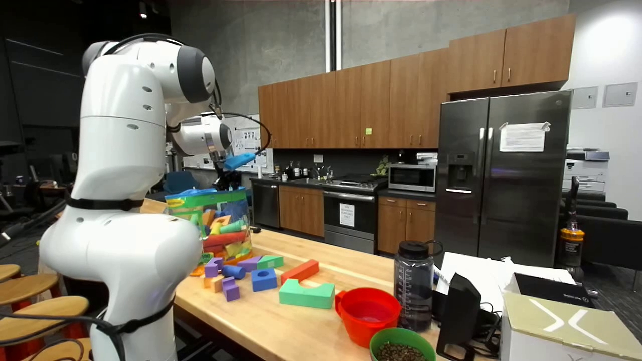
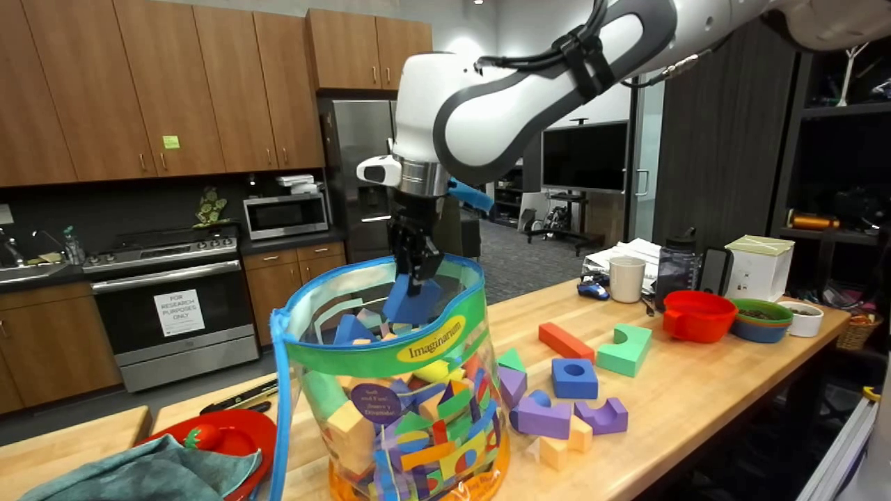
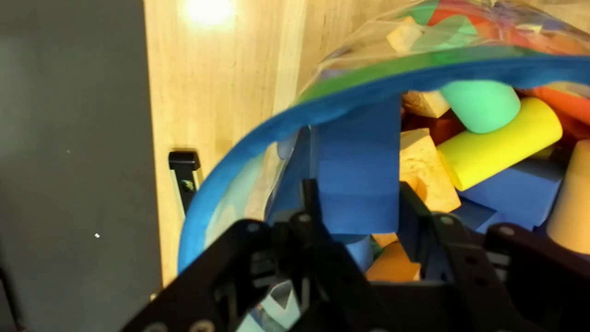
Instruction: Put a blue item in the plastic bag on the table
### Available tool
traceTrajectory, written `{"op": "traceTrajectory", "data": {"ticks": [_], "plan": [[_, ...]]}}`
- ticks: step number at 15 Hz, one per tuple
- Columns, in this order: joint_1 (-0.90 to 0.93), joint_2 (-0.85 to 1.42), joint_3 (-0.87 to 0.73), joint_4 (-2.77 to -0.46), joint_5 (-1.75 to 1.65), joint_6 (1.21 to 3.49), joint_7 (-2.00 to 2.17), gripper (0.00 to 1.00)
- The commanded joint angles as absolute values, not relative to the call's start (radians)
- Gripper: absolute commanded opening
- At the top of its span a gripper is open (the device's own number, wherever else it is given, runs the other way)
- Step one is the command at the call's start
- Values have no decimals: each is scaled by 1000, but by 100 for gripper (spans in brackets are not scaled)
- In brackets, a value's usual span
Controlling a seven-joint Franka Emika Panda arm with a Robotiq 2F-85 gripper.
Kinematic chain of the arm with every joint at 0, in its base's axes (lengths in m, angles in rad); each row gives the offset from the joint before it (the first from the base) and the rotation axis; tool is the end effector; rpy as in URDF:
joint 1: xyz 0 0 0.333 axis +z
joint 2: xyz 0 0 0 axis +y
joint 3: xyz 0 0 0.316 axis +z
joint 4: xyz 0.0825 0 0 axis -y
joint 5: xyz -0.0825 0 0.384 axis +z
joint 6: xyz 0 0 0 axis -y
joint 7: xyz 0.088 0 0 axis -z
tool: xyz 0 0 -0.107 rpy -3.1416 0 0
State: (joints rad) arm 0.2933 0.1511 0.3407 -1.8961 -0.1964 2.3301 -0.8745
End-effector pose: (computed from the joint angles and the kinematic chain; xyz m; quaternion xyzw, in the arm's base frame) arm 0.5078 0.3587 0.4573 0.6840 0.7126 0.1381 0.0727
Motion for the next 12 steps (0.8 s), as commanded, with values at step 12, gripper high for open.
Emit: {"op": "traceTrajectory", "data": {"ticks": [12], "plan": [[279, 131, 273, -1698, -362, 2303, -935, 17]]}}
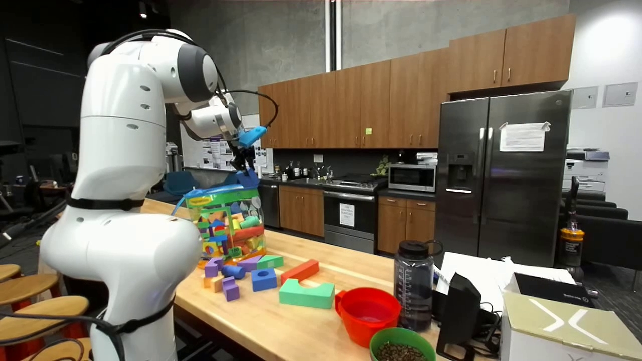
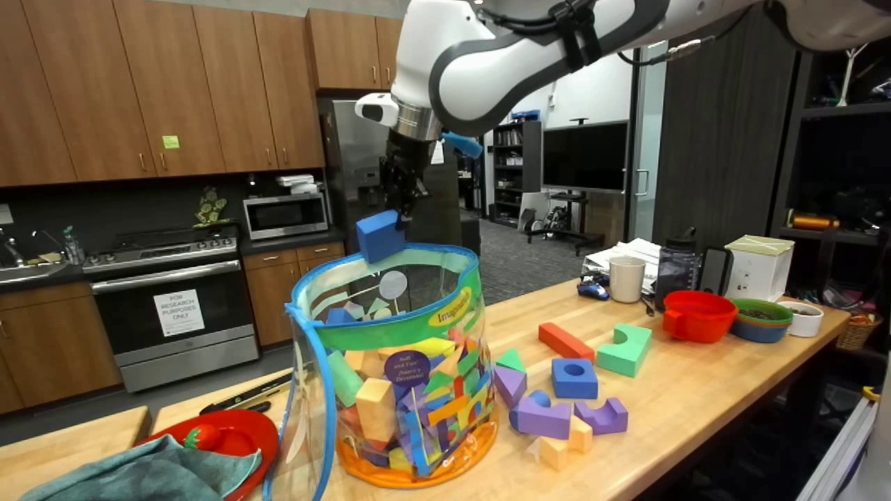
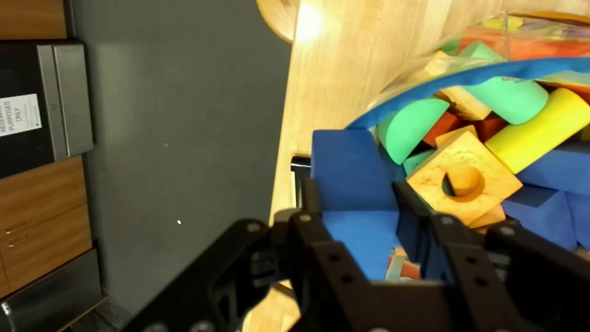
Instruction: Put a blue item in the plastic bag on the table
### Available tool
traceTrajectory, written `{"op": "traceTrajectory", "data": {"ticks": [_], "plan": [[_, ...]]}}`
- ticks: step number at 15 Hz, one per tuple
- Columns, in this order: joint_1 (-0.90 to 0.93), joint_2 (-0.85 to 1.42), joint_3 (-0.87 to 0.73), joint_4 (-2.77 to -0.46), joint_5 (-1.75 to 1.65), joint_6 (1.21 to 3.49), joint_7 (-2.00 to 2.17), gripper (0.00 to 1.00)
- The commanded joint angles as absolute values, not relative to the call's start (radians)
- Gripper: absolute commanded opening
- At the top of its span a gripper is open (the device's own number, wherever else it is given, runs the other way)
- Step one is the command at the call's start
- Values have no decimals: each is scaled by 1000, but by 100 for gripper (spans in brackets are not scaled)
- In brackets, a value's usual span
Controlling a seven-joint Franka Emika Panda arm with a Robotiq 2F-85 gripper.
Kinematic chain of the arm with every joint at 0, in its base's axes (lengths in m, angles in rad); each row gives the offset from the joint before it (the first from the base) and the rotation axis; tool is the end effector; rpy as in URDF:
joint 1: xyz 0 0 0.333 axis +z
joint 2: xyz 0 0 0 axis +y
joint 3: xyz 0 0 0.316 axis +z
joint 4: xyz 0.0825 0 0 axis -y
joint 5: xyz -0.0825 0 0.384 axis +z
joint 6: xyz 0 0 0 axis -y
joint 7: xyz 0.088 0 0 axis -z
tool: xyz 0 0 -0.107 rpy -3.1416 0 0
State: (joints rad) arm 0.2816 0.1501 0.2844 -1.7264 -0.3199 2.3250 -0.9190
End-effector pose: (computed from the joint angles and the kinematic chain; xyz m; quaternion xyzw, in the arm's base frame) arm 0.5528 0.3319 0.5422 0.6607 0.7067 0.1997 0.1553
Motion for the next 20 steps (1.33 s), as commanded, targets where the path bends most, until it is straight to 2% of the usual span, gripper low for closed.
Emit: {"op": "traceTrajectory", "data": {"ticks": [1, 10, 15, 20], "plan": [[279, 130, 270, -1686, -374, 2302, -935, 17], [268, 62, 224, -1684, -558, 2244, -876, 17], [241, -41, 207, -1823, -637, 2115, -755, 17], [230, -170, 215, -2053, -576, 1933, -637, 17]]}}
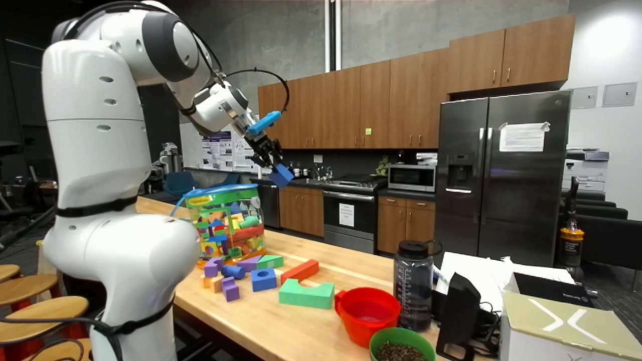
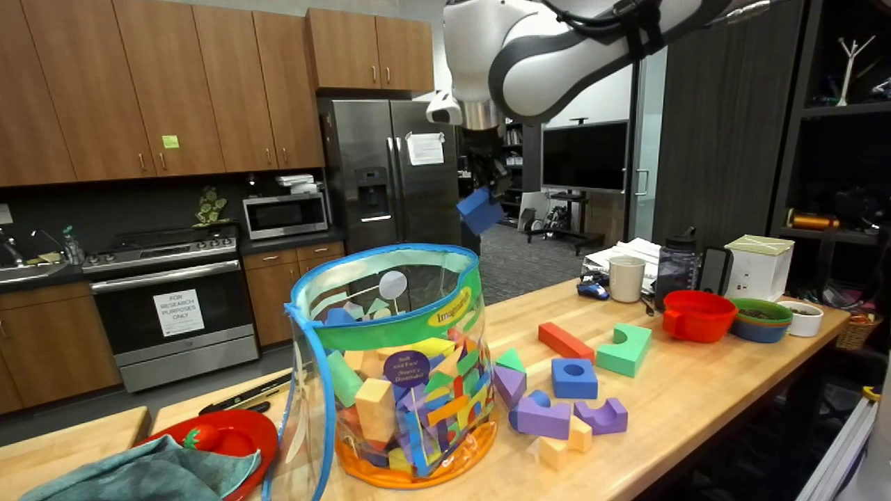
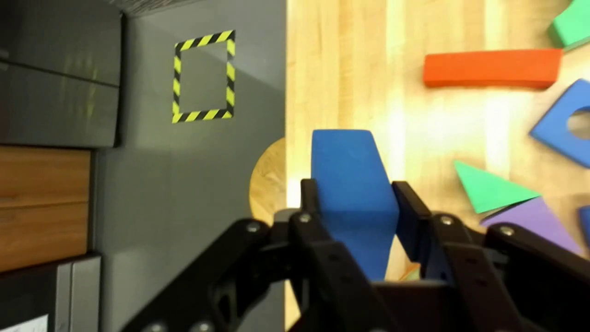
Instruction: Put a blue item in the plastic bag on the table
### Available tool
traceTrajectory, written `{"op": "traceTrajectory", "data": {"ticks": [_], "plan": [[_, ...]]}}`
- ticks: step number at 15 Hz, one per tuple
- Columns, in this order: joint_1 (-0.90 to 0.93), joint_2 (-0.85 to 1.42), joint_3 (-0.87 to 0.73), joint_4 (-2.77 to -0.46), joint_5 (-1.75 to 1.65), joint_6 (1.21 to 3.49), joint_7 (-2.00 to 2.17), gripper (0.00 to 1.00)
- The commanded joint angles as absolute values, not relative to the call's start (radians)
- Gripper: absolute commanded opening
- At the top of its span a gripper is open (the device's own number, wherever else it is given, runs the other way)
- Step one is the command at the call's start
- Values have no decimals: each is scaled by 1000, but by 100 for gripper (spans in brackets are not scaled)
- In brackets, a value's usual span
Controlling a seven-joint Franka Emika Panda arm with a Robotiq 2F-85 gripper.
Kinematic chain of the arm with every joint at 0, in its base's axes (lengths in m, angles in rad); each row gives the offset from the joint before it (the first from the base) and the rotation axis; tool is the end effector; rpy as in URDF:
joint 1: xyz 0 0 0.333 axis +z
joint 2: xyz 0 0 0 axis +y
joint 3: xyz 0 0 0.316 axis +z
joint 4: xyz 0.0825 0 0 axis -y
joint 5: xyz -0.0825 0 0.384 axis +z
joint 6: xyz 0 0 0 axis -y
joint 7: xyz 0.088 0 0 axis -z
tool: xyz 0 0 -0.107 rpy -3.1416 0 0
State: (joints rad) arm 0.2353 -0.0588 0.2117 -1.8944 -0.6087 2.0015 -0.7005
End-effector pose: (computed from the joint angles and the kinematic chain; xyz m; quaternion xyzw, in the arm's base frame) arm 0.5221 0.2147 0.5516 0.7414 0.6013 0.0408 0.2951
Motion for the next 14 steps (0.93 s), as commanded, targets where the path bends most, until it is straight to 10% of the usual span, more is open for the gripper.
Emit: {"op": "traceTrajectory", "data": {"ticks": [1, 14], "plan": [[234, -192, 215, -2100, -537, 1909, -619, 17], [272, -229, 215, -2408, -203, 2104, -456, 17]]}}
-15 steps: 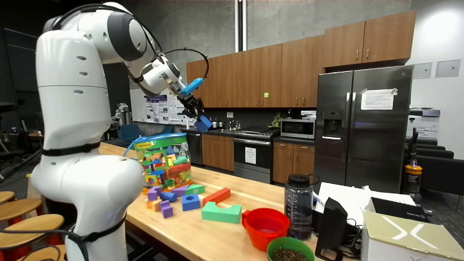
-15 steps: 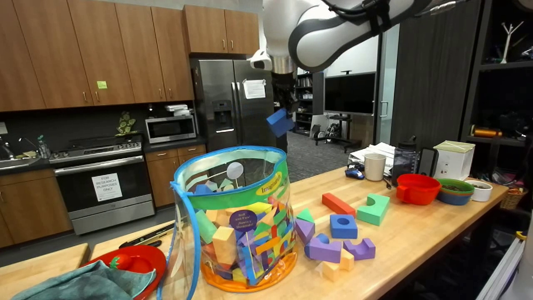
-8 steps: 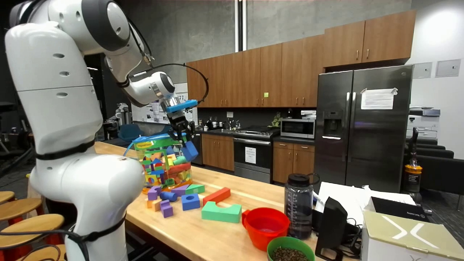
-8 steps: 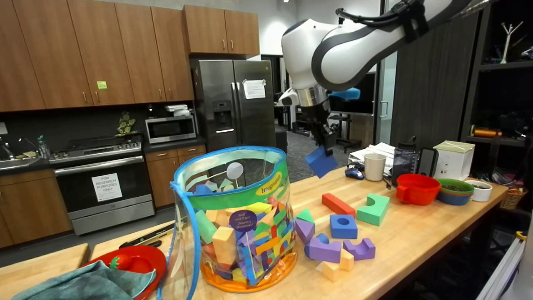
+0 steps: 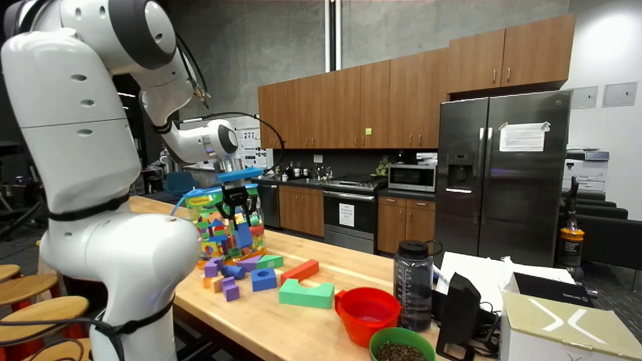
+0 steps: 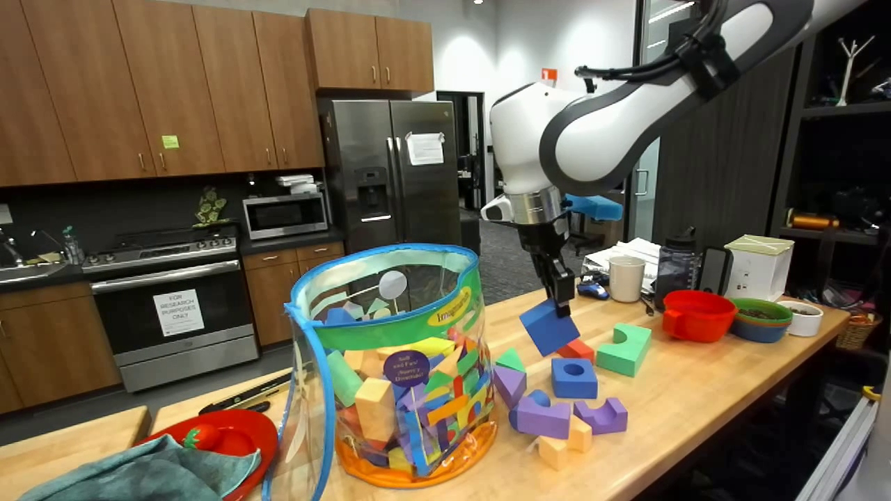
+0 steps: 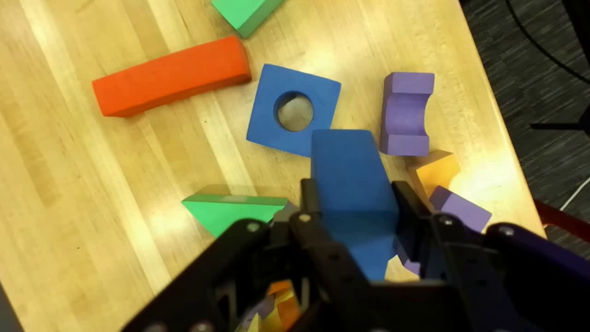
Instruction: Put a blue item in the plastic bag on the table
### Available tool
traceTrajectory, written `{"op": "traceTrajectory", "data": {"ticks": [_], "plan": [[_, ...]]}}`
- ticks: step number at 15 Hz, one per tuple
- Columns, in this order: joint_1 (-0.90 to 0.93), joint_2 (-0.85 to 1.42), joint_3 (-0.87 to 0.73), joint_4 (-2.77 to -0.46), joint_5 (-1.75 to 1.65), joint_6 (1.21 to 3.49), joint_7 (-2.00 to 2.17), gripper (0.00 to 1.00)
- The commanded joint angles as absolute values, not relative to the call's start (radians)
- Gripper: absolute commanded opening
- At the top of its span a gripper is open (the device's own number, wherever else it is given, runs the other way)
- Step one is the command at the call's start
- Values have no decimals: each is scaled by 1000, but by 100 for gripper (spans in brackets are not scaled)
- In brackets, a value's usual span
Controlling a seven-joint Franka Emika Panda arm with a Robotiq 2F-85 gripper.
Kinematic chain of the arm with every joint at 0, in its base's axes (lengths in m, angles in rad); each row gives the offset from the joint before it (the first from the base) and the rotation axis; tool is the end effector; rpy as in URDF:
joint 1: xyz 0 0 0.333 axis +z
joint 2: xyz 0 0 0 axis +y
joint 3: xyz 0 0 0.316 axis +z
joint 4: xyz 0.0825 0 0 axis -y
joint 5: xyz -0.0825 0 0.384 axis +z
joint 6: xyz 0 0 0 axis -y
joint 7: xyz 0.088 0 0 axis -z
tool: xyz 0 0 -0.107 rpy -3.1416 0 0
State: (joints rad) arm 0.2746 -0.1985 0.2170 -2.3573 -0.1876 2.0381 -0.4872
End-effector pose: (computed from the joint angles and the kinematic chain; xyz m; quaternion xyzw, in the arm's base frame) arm 0.4093 0.2082 0.3970 0.8547 0.5050 -0.0633 0.1019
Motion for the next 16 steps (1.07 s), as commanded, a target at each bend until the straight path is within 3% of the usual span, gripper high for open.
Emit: {"op": "traceTrajectory", "data": {"ticks": [1, 16], "plan": [[271, -226, 216, -2420, -211, 2128, -446, 17], [267, -158, 240, -2530, -274, 2383, -352, 17]]}}
